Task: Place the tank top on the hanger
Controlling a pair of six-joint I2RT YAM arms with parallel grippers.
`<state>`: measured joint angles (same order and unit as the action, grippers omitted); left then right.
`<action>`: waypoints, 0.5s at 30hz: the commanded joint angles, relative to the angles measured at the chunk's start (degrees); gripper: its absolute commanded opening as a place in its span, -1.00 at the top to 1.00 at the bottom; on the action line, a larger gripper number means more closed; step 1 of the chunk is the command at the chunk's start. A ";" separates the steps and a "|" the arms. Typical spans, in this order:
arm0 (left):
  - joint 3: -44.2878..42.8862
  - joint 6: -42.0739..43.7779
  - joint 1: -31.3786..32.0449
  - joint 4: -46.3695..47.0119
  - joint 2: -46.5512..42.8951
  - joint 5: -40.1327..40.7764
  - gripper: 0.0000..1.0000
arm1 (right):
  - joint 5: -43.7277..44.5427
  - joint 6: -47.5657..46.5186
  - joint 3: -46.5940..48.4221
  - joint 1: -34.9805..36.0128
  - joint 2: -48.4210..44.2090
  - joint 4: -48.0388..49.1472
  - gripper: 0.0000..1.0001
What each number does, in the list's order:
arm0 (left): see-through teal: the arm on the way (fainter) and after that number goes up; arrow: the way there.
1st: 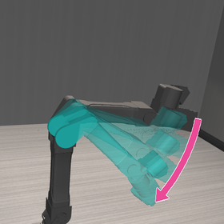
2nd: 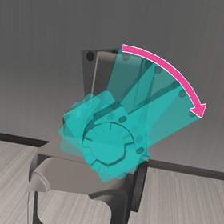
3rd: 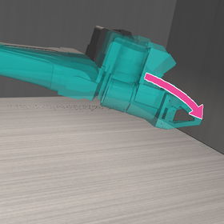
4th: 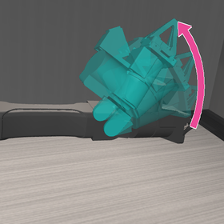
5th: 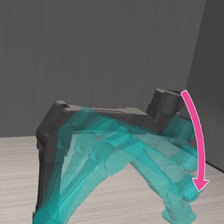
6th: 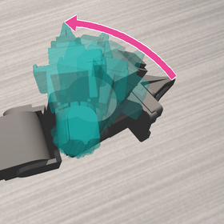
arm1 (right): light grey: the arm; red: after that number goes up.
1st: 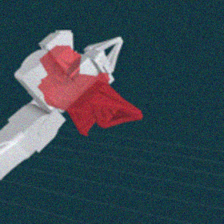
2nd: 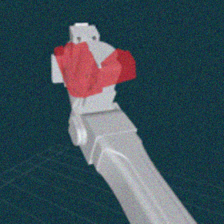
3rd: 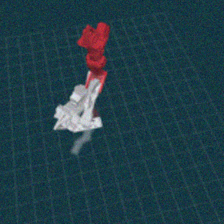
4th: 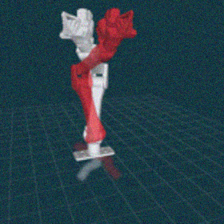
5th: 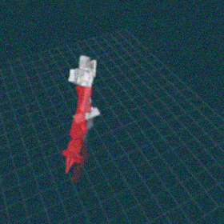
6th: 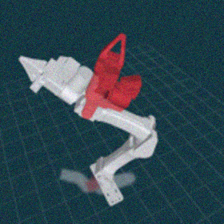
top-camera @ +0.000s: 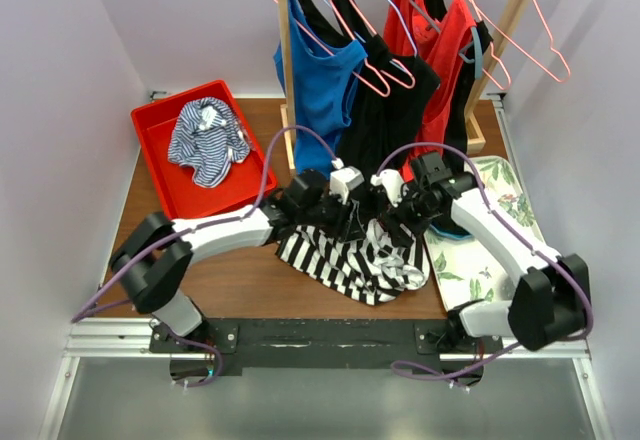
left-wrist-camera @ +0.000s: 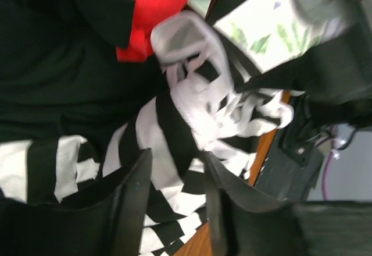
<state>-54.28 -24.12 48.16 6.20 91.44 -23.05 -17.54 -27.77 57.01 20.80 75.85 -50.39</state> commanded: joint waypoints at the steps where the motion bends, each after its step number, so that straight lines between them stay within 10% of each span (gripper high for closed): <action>1: -1.27 0.83 0.79 -1.37 2.78 2.22 0.23 | -7.94 2.72 3.02 -0.93 1.57 0.21 -0.33; 5: 0.57 0.74 0.71 0.04 2.43 0.47 0.64 | -11.28 2.02 3.28 -0.93 6.13 -0.76 -0.07; 7: 1.37 0.48 0.71 0.05 1.90 0.28 1.00 | -13.21 1.32 4.06 -0.93 7.63 -2.16 0.39; 10: 4.35 -0.49 0.18 -0.13 -0.81 2.30 1.00 | -14.45 0.44 5.64 -0.93 8.26 -3.57 0.97; 15: 13.75 -3.65 -3.16 1.01 -10.30 2.22 1.00 | -16.12 -1.41 11.53 -0.85 5.71 -6.21 1.00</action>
<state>-45.71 -25.19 47.53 5.15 89.14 -21.50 -29.45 -27.16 61.49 19.90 84.84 -54.08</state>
